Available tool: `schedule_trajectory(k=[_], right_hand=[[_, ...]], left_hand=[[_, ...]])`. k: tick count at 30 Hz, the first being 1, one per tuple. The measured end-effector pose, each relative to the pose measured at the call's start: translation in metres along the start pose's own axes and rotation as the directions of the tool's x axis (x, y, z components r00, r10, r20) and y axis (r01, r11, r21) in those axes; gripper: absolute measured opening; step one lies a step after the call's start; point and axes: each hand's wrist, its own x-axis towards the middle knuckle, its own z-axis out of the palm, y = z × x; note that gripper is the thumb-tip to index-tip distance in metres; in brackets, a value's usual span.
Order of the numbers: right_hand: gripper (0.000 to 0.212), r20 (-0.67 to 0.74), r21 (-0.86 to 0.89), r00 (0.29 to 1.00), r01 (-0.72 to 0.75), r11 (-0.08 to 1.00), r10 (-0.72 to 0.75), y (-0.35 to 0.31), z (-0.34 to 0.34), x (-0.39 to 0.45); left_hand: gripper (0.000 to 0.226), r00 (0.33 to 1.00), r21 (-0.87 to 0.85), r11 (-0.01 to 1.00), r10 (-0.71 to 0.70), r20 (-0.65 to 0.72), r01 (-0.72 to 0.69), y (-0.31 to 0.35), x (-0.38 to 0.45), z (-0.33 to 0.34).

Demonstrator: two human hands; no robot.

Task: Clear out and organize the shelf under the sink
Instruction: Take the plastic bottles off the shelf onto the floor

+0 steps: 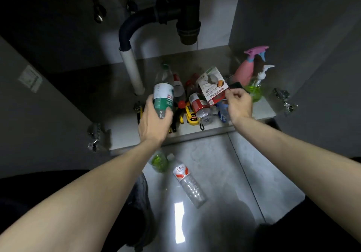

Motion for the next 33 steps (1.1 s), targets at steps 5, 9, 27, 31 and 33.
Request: schedule_trajectory(k=[5,9,27,31,33], right_hand=[[0.02,-0.031,-0.038,0.999,-0.012,0.999,0.011,0.009,-0.054,-0.021],[0.026,-0.066,-0.173,0.998,-0.033,0.984,0.022,0.027,-0.101,-0.036],[0.03,0.584,-0.801,0.571,0.291,0.524,0.577,0.142,-0.128,-0.123],[0.04,0.531,-0.843,0.657,0.345,0.413,0.535,0.149,-0.125,-0.109],[0.038,0.493,-0.85,0.737,0.297,0.435,0.461,0.142,-0.12,-0.089]], left_hand=[[0.063,0.919,-0.005,0.956,0.285,0.272,-0.295,0.005,-0.043,0.007],[0.072,0.749,0.053,0.863,0.403,0.527,-0.502,-0.008,-0.067,0.027],[0.065,0.73,0.254,0.935,0.006,0.683,-0.246,-0.033,-0.112,0.121],[0.058,0.717,0.339,0.882,-0.003,0.697,-0.327,-0.043,-0.106,0.115],[0.055,0.748,0.323,0.902,0.0,0.663,-0.286,-0.046,-0.099,0.112]])
